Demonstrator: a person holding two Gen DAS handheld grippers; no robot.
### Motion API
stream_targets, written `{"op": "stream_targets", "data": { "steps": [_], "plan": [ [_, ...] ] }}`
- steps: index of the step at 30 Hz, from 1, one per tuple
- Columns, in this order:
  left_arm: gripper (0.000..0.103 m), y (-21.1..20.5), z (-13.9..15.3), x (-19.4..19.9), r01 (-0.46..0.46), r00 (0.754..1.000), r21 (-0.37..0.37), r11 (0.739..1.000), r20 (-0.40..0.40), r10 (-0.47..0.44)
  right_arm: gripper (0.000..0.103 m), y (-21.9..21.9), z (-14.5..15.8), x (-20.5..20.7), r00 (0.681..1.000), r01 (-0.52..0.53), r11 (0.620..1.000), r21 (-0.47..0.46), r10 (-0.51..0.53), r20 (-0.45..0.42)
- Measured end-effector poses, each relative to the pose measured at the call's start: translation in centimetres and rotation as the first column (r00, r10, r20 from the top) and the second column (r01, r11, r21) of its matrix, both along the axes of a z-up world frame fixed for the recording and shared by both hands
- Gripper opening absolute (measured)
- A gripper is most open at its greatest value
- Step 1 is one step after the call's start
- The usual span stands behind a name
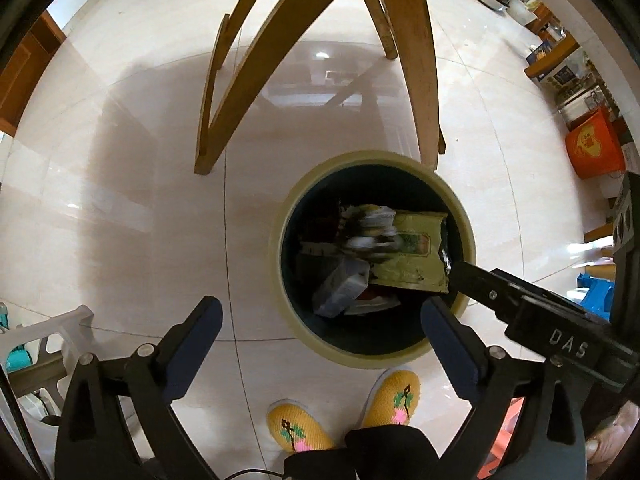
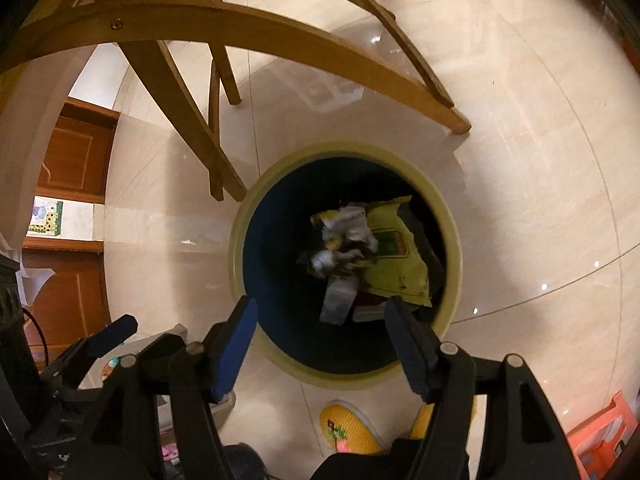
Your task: Collect trash
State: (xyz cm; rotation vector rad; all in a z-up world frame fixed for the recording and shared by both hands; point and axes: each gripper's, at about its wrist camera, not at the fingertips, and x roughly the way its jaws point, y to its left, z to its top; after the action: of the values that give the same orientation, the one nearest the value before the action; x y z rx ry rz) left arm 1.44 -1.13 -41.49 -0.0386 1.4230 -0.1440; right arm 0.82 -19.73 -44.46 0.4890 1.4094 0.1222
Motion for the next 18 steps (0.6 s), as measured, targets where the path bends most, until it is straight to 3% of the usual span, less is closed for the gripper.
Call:
{"op": "stream_targets", "data": {
  "steps": [11, 18],
  "plan": [
    [0.099, 0.2, 3.0, 0.6, -0.026, 0.998, -0.006, 1.000, 0.065, 0.027, 0.067, -0.3, 2.3, -0.3, 0.999, -0.012, 0.997, -0.078, 0.015, 0.050],
    [0.099, 0.5, 7.4, -0.6, -0.024, 0.996, -0.014, 1.000, 0.087, 0.025, 0.067, 0.0, 6.0, -1.0, 0.998, -0.021, 0.995, -0.101, 0.027, 0.063]
  ]
}}
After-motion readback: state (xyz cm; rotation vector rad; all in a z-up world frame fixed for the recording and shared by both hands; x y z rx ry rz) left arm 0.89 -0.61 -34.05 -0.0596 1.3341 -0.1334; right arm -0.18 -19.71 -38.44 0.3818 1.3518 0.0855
